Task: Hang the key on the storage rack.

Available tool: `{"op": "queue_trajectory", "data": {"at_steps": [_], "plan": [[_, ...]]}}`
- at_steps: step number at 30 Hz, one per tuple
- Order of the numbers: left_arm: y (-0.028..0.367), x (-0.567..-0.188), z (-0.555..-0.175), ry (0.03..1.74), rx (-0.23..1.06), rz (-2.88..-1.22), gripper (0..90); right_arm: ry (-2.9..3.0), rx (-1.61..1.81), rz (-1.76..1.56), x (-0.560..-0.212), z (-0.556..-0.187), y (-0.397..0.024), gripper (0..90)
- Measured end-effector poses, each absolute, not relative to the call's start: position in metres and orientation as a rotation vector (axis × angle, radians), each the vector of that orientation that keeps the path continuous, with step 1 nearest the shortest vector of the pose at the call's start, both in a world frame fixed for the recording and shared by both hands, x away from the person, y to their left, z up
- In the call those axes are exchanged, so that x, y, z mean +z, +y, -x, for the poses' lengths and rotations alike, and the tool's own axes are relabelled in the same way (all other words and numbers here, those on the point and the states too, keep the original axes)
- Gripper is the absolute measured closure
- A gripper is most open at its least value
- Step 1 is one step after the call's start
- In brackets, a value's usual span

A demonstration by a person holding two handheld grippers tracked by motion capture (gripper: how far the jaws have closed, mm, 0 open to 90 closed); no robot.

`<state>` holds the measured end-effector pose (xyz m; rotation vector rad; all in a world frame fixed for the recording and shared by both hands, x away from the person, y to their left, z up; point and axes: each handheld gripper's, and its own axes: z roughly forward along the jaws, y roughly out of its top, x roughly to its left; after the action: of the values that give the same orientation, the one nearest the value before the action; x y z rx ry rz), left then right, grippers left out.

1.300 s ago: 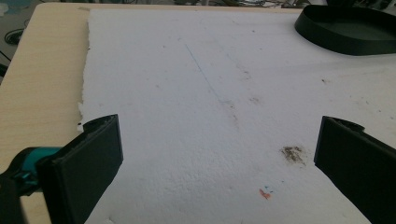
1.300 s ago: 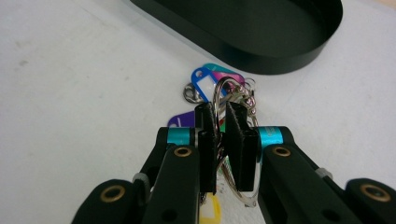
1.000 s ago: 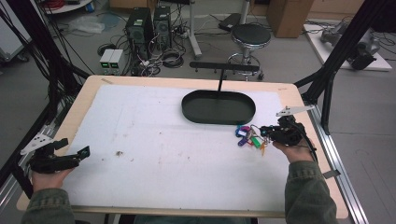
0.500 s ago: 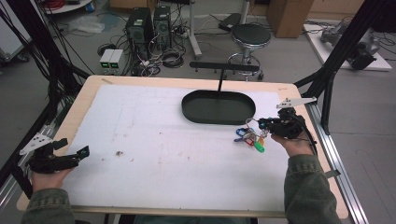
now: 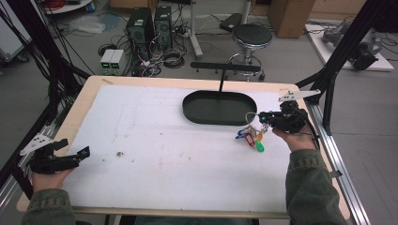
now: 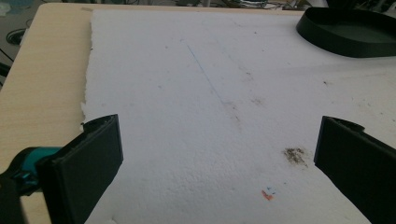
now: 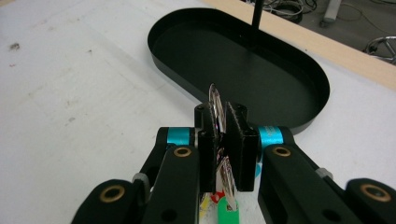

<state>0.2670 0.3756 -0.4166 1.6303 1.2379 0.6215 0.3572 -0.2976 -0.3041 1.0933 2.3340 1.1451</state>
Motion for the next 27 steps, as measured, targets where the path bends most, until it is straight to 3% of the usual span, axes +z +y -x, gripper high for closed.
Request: {"op": "queue_trajectory", "data": {"at_steps": [27], "plan": [[0.376,-0.418,-0.27,1.237,0.619,-1.649,1.7,2.369,1.183,-1.0,-0.265,-0.387,-0.265,83.1]]}}
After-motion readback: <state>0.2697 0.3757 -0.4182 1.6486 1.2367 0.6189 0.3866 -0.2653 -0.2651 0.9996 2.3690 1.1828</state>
